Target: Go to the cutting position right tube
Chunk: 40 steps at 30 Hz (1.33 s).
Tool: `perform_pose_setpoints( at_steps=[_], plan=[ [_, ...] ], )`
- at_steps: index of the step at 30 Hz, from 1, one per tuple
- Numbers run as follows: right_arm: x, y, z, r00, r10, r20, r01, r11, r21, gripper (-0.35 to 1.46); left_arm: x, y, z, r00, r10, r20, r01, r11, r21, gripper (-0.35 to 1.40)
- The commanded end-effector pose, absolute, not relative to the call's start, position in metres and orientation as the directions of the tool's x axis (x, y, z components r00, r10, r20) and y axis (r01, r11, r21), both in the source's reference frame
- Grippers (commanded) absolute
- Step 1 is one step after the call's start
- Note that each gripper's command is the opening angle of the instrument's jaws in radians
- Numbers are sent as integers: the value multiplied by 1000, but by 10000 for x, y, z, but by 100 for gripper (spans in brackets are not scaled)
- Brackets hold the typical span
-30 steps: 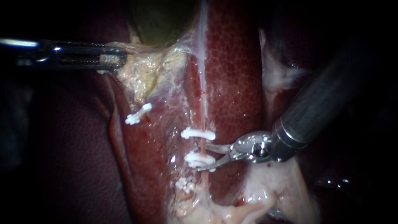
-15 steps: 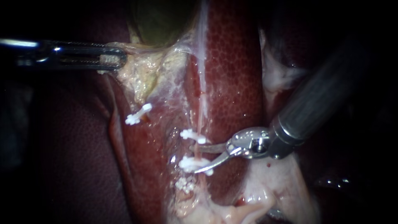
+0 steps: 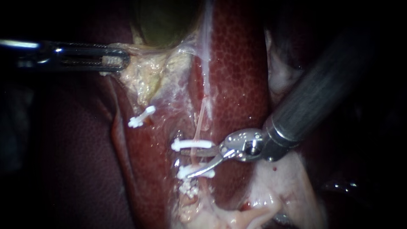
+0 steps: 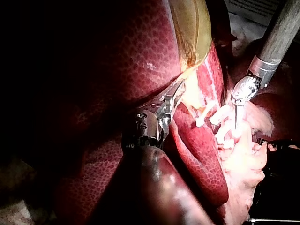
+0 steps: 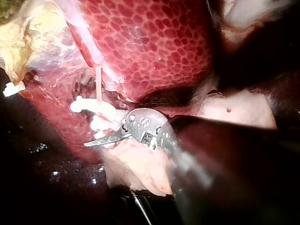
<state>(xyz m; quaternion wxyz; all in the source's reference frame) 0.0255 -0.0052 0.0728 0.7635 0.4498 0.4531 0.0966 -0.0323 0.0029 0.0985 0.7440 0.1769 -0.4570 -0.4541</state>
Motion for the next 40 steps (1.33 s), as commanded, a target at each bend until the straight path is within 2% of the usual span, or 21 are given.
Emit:
perform_pose_setpoints(
  at_steps=[1, 14, 40],
  plan=[
    [257, -53, 727, 570, 555, -605, 263, 574, 775, 123, -323, 28, 986, 170, -837, 519, 514, 525, 678, -35],
    [277, -59, 724, 564, 562, -605, 275, 563, 779, 123, -326, 29, 986, 169, -838, 519, 515, 524, 678, -35],
    [280, -61, 726, 567, 571, -594, 269, 553, 789, 121, -326, 29, 987, 169, -837, 520, 515, 525, 678, -35]
  ],
)
